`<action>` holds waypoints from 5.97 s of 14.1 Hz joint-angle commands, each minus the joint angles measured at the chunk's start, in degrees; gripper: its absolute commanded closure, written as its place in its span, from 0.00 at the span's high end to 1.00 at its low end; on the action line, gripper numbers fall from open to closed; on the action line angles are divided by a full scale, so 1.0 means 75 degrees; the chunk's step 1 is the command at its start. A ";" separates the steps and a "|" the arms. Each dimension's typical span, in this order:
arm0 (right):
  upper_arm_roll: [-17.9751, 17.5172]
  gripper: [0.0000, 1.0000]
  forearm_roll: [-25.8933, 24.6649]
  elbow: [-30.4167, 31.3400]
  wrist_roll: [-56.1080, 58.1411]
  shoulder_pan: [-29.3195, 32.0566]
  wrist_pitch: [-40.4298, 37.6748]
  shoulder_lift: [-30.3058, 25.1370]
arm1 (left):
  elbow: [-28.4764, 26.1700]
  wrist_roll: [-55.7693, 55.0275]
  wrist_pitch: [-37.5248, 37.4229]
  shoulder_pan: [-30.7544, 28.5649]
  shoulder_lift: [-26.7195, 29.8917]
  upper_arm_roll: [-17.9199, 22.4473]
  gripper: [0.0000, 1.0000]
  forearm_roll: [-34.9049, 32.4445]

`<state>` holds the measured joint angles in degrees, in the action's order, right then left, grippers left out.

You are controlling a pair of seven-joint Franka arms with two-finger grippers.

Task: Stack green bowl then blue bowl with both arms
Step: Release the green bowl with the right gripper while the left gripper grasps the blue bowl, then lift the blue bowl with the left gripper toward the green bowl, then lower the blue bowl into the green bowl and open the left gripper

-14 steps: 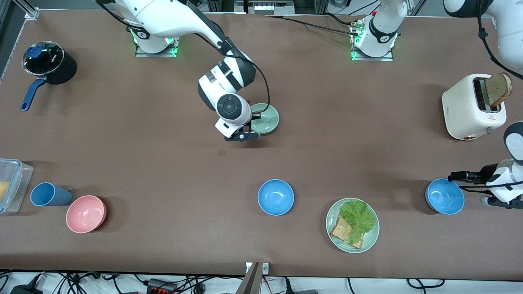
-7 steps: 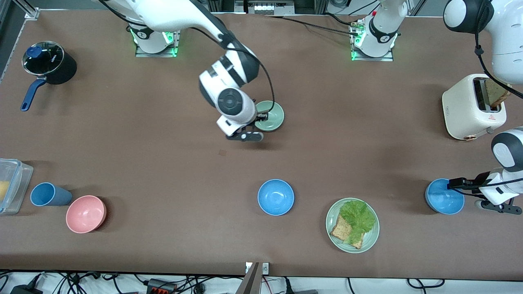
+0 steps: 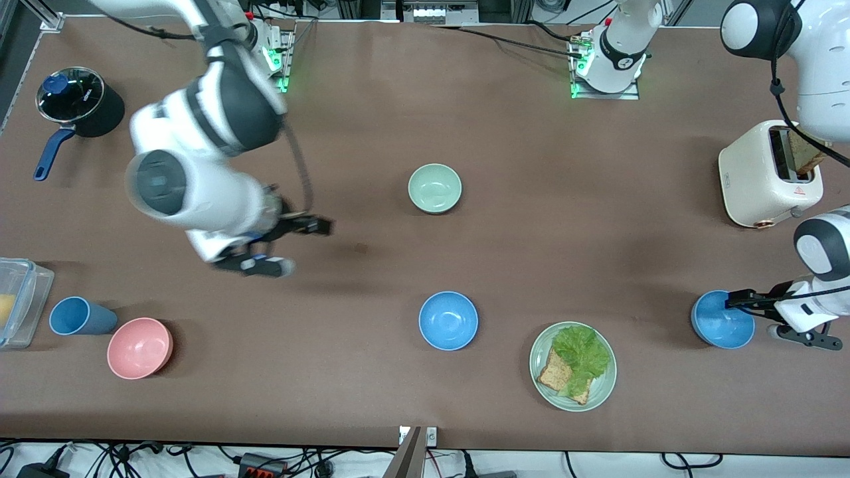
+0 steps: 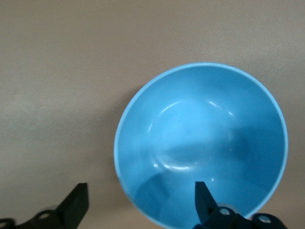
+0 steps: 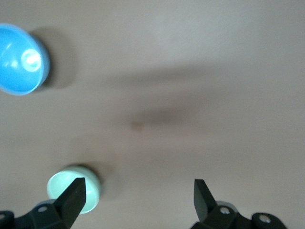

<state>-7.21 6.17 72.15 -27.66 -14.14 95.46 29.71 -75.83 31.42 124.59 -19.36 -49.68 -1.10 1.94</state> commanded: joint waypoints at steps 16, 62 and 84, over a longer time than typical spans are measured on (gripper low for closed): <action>0.0972 1.00 -0.0964 0.0551 0.3582 0.2342 -0.0153 -0.2073 | 0.0419 0.0240 0.0099 0.0284 -0.0266 0.0111 0.08 -0.0200; 0.1020 1.00 -0.0929 0.3424 0.3875 0.2366 0.0174 -0.4172 | -0.6072 -1.3084 0.2439 0.1737 0.4152 -0.6111 0.01 -0.0317; 0.1008 1.00 -0.0882 0.3424 0.3887 0.2366 0.0221 -0.4231 | -0.6085 -1.5110 0.2642 0.2311 0.3015 -0.6076 0.08 -0.3119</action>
<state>0.50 -0.52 96.55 0.67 3.57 96.57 -0.66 -121.99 -79.19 144.21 -2.45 -27.12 -46.64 -19.59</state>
